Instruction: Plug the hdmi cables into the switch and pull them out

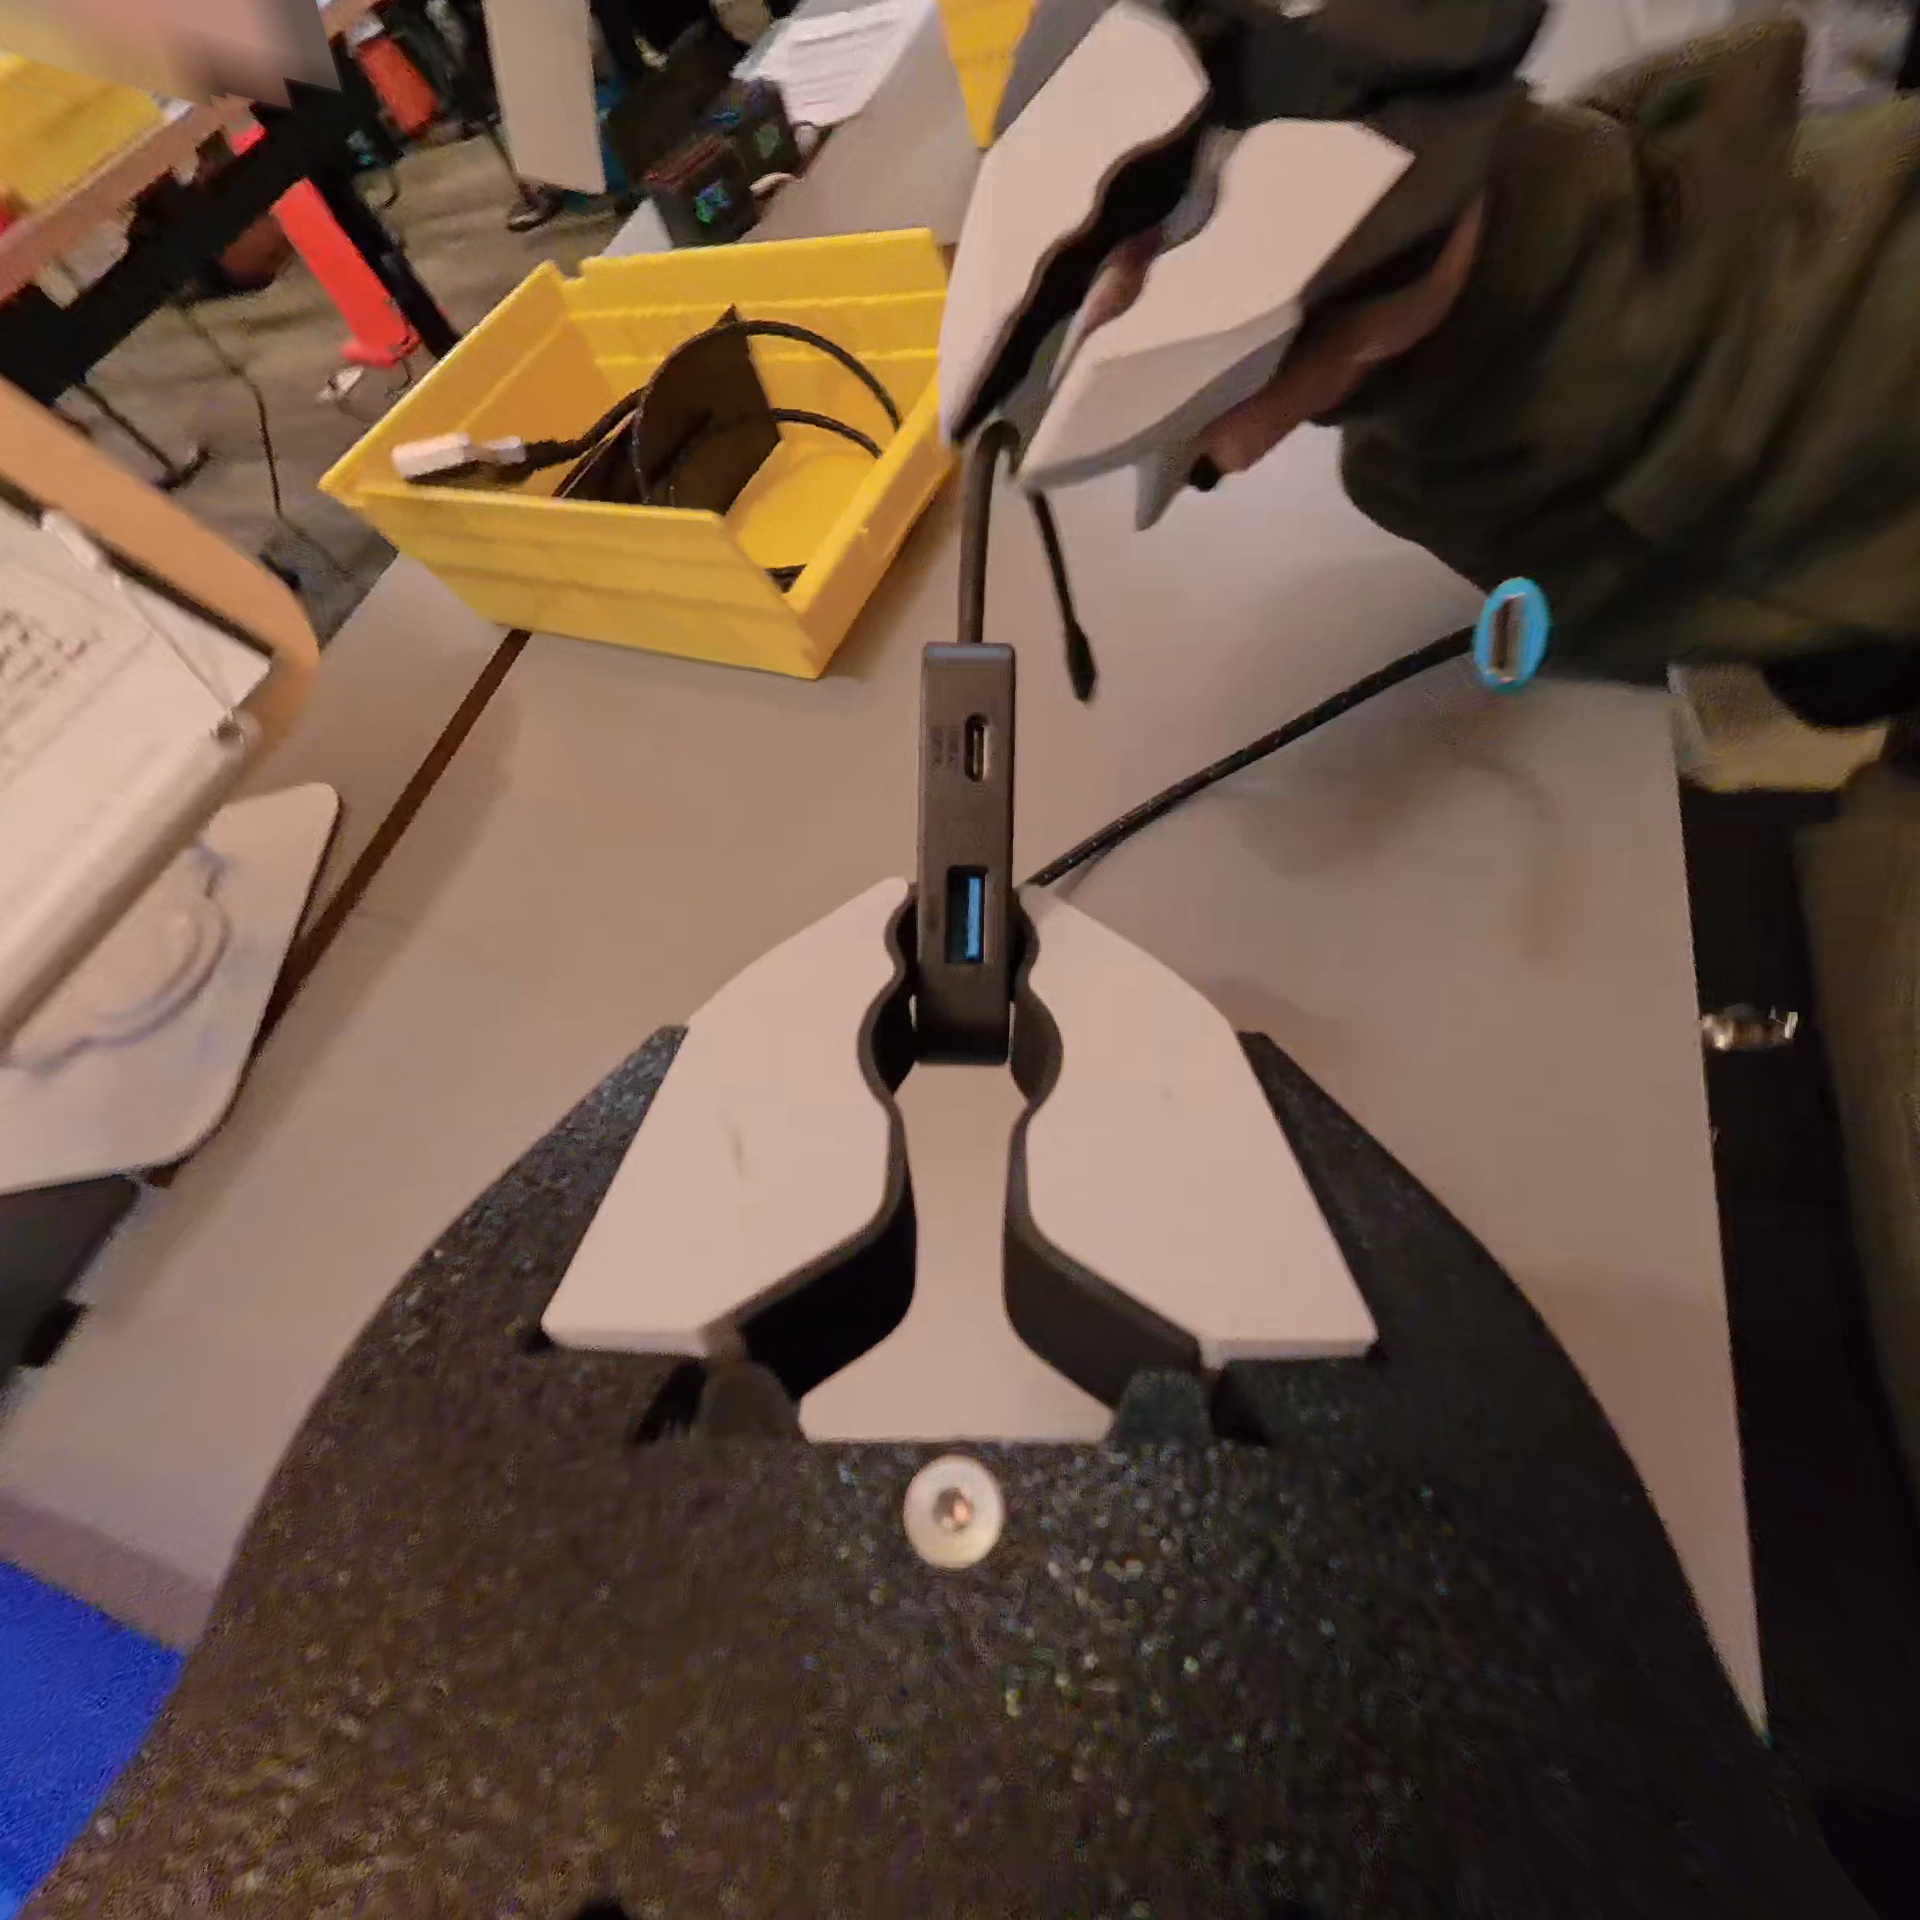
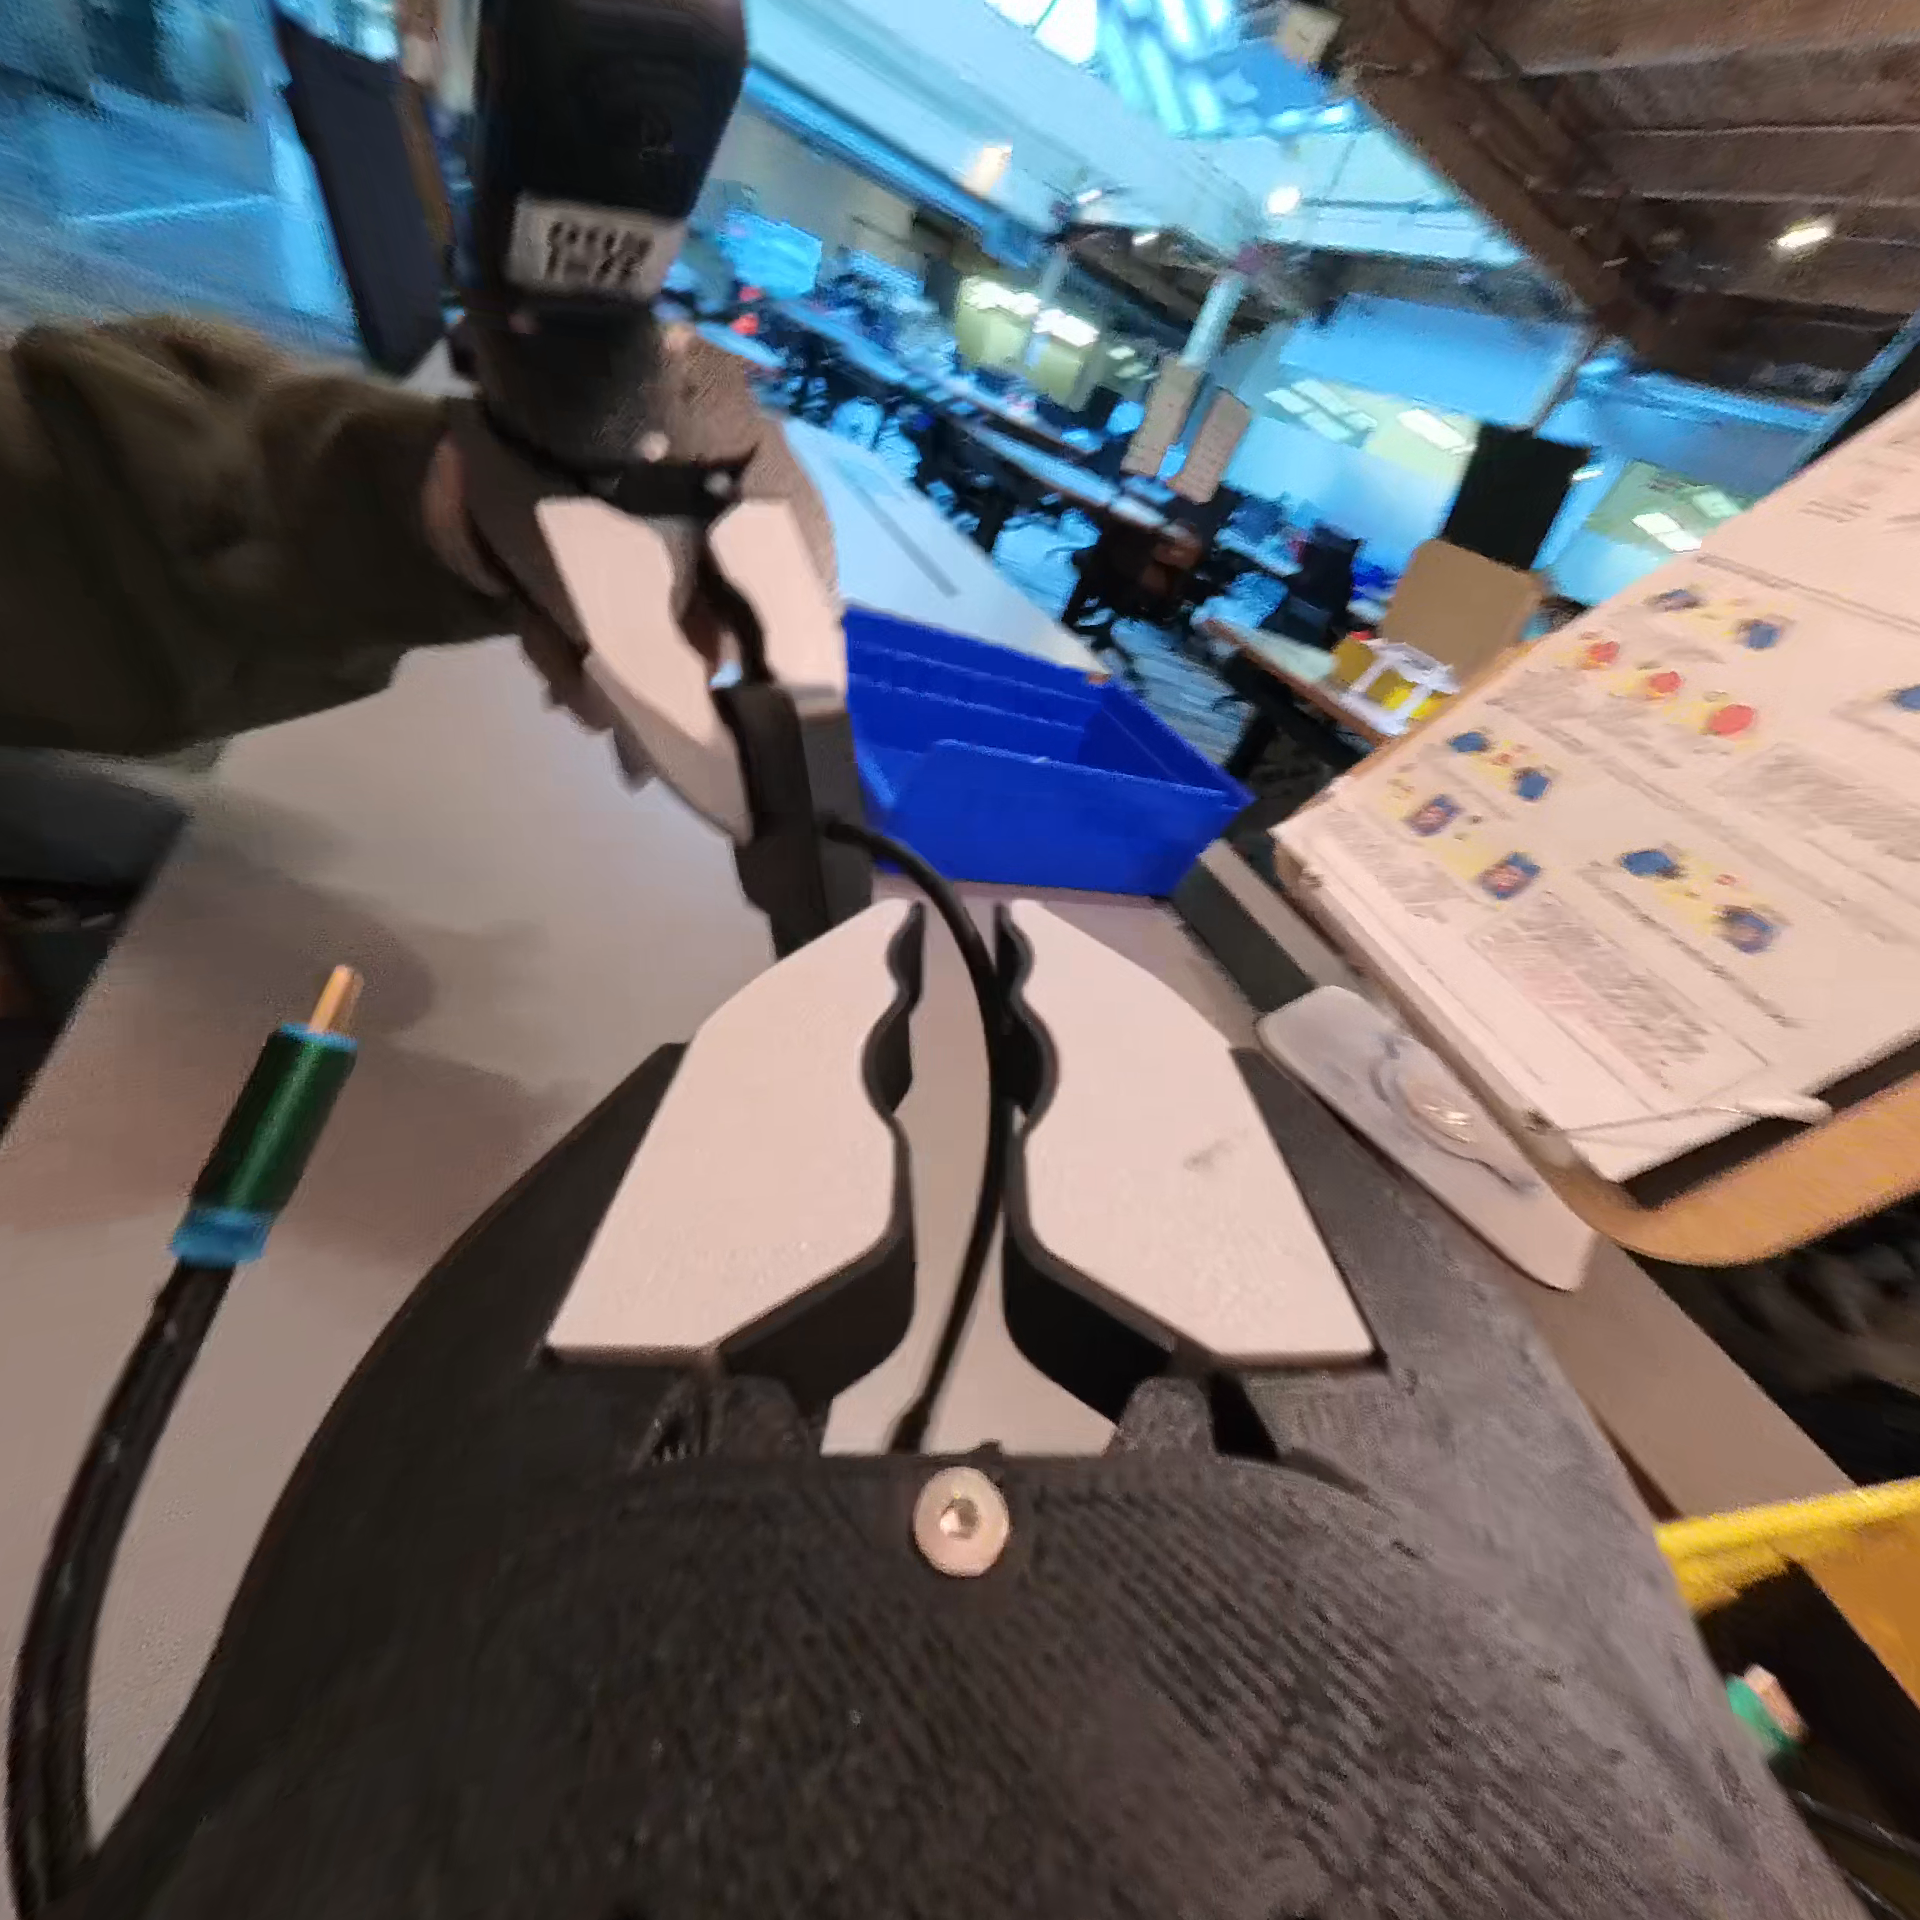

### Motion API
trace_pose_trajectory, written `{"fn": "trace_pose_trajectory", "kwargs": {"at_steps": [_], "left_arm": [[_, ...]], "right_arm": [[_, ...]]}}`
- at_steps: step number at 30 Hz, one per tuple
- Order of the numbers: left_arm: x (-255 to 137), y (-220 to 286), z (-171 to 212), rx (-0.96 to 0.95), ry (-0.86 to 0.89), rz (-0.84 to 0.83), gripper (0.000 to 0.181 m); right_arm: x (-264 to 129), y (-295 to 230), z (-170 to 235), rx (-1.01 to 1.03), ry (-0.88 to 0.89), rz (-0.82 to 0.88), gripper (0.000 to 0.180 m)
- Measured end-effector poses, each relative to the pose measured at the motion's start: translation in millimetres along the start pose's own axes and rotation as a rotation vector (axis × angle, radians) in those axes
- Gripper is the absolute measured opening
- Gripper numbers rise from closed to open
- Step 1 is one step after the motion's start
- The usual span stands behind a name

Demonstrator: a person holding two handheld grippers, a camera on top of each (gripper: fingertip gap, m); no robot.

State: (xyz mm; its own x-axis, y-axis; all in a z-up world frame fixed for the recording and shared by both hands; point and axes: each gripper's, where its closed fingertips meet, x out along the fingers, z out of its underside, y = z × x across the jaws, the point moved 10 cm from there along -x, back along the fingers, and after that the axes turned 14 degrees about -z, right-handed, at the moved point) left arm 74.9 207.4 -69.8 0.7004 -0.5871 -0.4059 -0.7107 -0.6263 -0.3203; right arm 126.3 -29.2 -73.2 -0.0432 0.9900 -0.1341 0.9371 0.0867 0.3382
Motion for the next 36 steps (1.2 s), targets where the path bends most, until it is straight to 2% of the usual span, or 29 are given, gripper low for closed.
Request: {"fn": "trace_pose_trajectory", "kwargs": {"at_steps": [1, 5, 9, 11, 14, 16, 19, 21, 23, 25, 27, 29, 31, 32, 36], "left_arm": [[2.1, -3.8, 4.2, -0.062, -0.006, -0.011, 0.013], [4.3, -25.7, 23.6, -0.420, 0.007, -0.087, 0.013], [4.3, -42.2, 37.2, -0.793, 0.090, -0.092, 0.013], [4.5, -46.2, 39.6, -0.907, 0.133, -0.088, 0.013], [4.9, -45.5, 39.9, -1.040, 0.201, -0.066, 0.013], [6.3, -39.4, 38.9, -1.121, 0.243, -0.014, 0.013], [9.6, -27.5, 37.8, -1.181, 0.269, 0.045, 0.013], [11.7, -23.8, 39.2, -1.179, 0.266, 0.040, 0.013], [11.6, -23.5, 40.0, -1.201, 0.274, 0.048, 0.013], [11.0, -23.5, 39.6, -1.191, 0.276, 0.063, 0.013], [10.4, -23.1, 38.8, -1.100, 0.277, 0.080, 0.014], [8.5, -23.2, 38.1, -0.909, 0.253, 0.068, 0.021], [1.5, -24.3, 35.8, -0.685, 0.225, 0.001, 0.051], [-3.2, -23.7, 33.7, -0.564, 0.225, -0.018, 0.057], [-12.6, -13.6, 24.2, -0.155, 0.204, -0.023, 0.069]], "right_arm": [[-4.5, 0.9, -6.5, -0.002, 0.030, 0.052, 0.026], [-25.6, -11.7, -56.6, -0.017, 0.132, 0.135, 0.042], [-6.9, -49.4, -88.5, -0.115, 0.104, -0.034, 0.035], [20.4, -56.2, -80.2, -0.078, 0.038, -0.067, 0.031], [57.9, -39.6, -38.5, 0.054, -0.053, 0.147, 0.033], [73.9, -29.3, -3.6, 0.096, -0.133, 0.210, 0.039], [83.0, -23.6, 26.8, 0.102, -0.200, 0.228, 0.039], [82.8, -24.5, 29.7, 0.065, -0.179, 0.211, 0.025], [83.1, -25.7, 28.6, 0.024, -0.192, 0.197, 0.021], [81.0, -24.9, 26.9, -0.018, -0.203, 0.180, 0.020], [76.0, -20.8, 26.0, 0.014, -0.189, 0.122, 0.020], [67.9, -16.7, 26.0, 0.023, -0.196, 0.029, 0.020], [56.0, -13.4, 25.1, 0.038, -0.216, -0.060, 0.020], [49.7, -11.8, 24.1, 0.045, -0.217, -0.090, 0.020], [34.6, -12.0, 22.5, 0.032, -0.246, -0.213, 0.020]]}}
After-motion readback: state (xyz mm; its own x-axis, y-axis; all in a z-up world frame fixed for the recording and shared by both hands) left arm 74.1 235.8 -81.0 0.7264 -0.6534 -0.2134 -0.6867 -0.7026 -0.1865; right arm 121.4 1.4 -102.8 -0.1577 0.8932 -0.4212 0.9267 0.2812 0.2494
